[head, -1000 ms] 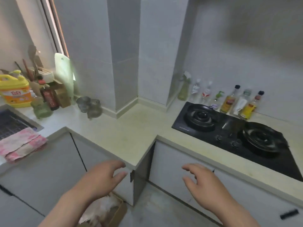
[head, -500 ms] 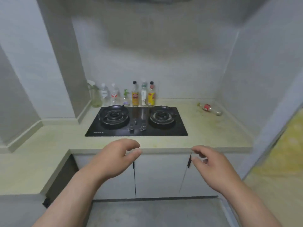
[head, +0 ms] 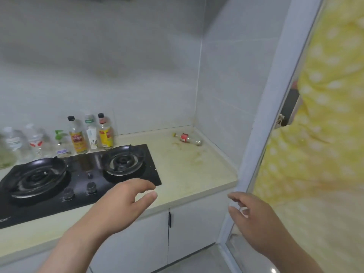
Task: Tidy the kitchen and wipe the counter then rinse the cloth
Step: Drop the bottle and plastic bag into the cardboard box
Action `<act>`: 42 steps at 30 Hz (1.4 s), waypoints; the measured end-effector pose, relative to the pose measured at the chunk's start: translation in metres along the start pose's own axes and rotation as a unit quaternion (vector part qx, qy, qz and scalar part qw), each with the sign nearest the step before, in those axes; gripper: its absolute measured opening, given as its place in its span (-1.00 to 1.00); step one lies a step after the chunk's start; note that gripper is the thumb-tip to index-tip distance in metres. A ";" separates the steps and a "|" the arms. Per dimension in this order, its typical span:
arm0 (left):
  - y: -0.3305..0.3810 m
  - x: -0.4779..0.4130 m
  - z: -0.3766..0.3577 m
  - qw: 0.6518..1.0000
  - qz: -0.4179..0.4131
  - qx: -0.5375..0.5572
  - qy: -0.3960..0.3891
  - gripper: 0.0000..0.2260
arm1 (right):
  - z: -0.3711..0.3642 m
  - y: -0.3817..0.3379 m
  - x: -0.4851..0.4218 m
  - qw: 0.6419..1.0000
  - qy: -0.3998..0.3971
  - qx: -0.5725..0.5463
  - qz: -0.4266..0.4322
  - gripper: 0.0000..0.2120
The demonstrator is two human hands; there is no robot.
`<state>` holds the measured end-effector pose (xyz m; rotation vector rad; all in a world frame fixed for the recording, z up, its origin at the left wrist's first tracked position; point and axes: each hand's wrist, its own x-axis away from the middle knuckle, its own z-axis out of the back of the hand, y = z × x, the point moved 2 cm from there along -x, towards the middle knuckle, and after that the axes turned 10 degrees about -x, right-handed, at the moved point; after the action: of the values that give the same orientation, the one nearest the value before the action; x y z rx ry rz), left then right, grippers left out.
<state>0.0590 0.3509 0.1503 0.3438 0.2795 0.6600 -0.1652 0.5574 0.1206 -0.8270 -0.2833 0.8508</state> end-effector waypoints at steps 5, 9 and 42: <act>-0.018 -0.093 -0.018 1.000 0.006 0.015 -0.017 -0.88 | 0.004 0.013 -0.090 0.999 -0.026 0.022 -0.017 -0.71; -0.034 -0.165 -0.037 0.999 0.012 -0.002 -0.037 -0.82 | 0.005 0.025 -0.154 0.999 -0.032 0.022 -0.027 -0.73; -0.096 -0.448 -0.183 0.981 0.164 0.099 -0.037 -0.90 | -0.101 0.160 -0.570 0.984 -0.169 0.021 -0.058 -0.51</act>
<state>-0.2935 0.0349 0.0105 0.6117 0.2184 0.9445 -0.5682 0.1319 -0.0122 -0.6186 -0.6050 0.8827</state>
